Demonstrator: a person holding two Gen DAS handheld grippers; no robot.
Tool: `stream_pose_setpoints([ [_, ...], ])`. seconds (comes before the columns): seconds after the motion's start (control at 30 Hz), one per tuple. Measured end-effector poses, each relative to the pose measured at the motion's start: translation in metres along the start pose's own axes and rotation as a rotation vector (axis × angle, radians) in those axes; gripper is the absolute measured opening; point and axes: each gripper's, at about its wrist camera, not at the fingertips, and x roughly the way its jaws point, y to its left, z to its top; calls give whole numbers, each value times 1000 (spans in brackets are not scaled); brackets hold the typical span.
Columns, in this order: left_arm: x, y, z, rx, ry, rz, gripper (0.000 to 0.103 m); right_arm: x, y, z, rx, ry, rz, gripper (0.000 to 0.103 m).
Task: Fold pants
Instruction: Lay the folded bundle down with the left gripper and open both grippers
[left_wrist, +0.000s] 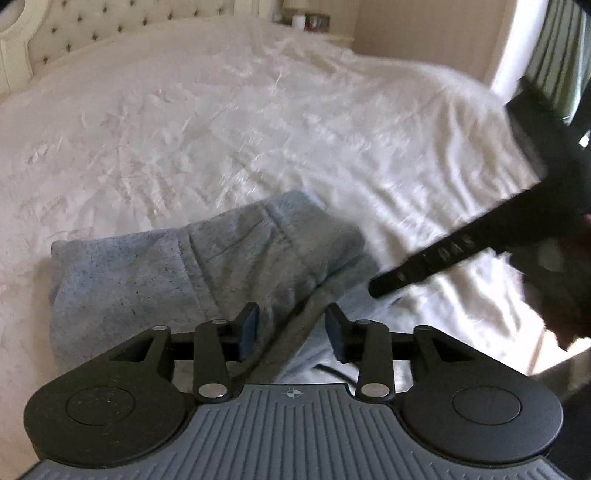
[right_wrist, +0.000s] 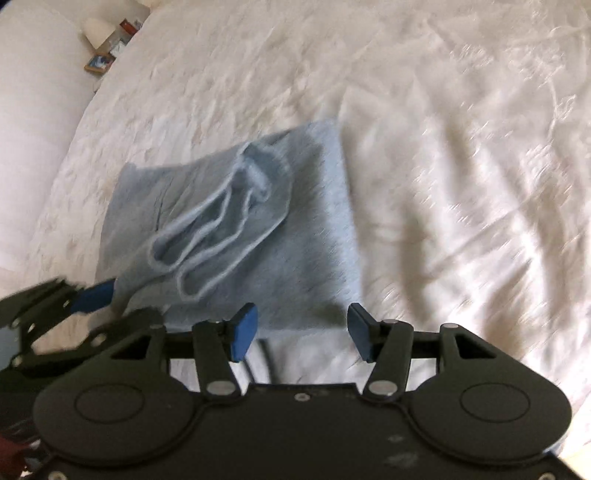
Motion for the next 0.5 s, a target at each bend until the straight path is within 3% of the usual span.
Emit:
stream_pose_setpoints([
  [0.13, -18, -1, 4, -44, -91, -15, 41, -13, -6, 16, 21, -81, 5, 59],
  [0.23, -14, 7, 6, -151, -124, 85, 46, -23, -9, 24, 40, -139, 37, 62],
  [0.33, 13, 24, 3, -272, 5, 163, 46, -20, -3, 31, 51, -149, 93, 70],
  [0.43, 54, 40, -6, -368, 230, 137, 47, -11, 9, 35, 23, -122, 123, 71],
  [0.5, 65, 42, -8, -387, 267, 120, 49, 4, 23, 37, -3, -91, 123, 71],
])
